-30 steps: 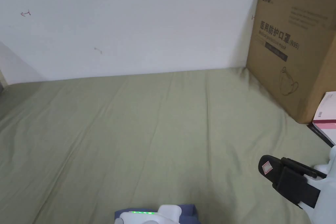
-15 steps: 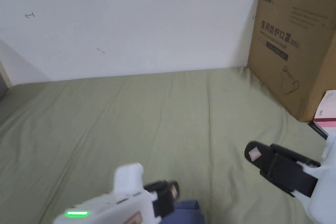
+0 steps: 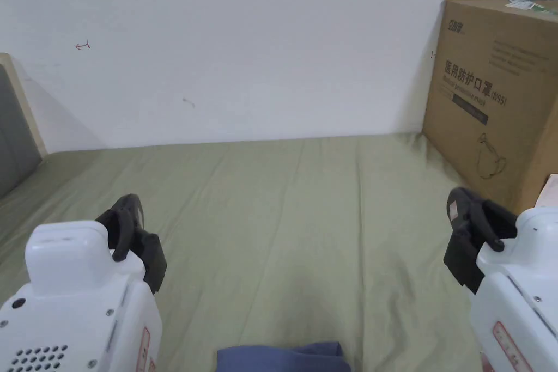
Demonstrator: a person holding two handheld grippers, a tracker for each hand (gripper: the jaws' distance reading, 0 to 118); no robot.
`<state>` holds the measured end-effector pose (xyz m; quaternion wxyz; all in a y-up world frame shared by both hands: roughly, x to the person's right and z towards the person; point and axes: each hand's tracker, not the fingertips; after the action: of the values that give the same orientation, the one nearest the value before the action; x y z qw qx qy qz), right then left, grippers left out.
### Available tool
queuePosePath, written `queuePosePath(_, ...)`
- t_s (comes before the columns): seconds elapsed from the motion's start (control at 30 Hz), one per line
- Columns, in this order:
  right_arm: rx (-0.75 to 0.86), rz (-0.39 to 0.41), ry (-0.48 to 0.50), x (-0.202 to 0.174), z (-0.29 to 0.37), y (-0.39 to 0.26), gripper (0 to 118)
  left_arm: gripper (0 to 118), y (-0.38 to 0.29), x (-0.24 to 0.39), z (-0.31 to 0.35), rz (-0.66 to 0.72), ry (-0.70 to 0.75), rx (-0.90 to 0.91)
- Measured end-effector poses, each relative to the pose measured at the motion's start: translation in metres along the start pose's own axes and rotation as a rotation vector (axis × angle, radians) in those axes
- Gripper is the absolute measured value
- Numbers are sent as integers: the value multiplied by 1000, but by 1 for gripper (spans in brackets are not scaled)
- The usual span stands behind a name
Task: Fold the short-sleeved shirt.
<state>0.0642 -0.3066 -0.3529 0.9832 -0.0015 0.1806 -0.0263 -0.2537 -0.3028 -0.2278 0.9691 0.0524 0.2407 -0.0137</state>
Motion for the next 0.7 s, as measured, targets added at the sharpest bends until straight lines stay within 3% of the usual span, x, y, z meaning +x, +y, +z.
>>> queuePosePath(0.1,-22,71,-70,0,5,-9,0,0,-15,0,3,-31,14,-38)
queuePosePath(0.4,13,-21,-61,9,12,9,0,0,-15,3,2,-12,-30,-79)
queuePosePath(0.47,21,-77,14,8,12,10,0,0,-13,3,4,-17,-45,-77)
queuePosePath(0.53,-29,-136,156,6,3,4,0,0,-12,2,6,-20,-64,-79)
queuePosePath(0.63,-415,-197,349,-11,-43,-34,0,0,-14,0,10,1,-105,-103)
queuePosePath(0.7,-897,-281,454,-25,-86,-90,0,0,-20,-2,11,2,-125,-137)
